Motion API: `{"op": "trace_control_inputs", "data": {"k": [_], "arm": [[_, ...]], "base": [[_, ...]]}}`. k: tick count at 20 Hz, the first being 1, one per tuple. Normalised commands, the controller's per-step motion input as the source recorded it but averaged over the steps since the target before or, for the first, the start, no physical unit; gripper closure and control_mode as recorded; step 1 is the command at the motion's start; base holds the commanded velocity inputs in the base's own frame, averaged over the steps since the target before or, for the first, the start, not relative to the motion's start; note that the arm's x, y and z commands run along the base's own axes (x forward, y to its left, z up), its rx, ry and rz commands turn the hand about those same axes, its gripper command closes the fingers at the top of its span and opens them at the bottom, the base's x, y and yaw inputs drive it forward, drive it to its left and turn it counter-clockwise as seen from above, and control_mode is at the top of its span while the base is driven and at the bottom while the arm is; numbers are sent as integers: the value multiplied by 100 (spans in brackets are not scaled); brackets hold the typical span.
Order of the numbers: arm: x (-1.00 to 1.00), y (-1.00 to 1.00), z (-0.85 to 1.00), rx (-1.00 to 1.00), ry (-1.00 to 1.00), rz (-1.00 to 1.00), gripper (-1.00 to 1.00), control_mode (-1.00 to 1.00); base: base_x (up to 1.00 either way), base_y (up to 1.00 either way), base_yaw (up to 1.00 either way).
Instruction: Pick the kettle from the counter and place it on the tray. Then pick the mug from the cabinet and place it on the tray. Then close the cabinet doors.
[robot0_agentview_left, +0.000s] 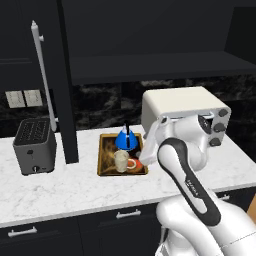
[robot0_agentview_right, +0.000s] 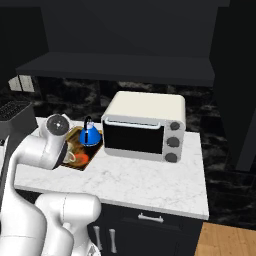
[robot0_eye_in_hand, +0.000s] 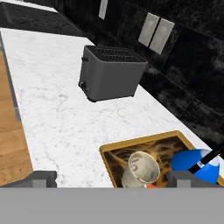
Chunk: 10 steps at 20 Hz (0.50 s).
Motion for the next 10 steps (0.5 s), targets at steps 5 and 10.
{"op": "trace_control_inputs", "data": {"k": [5, 10], "arm": [[-36, 3, 32, -2, 0, 4, -100, -100], [-42, 0, 28, -1, 0, 6, -100, -100]], "base": [[0, 0, 0], [0, 0, 0]]}}
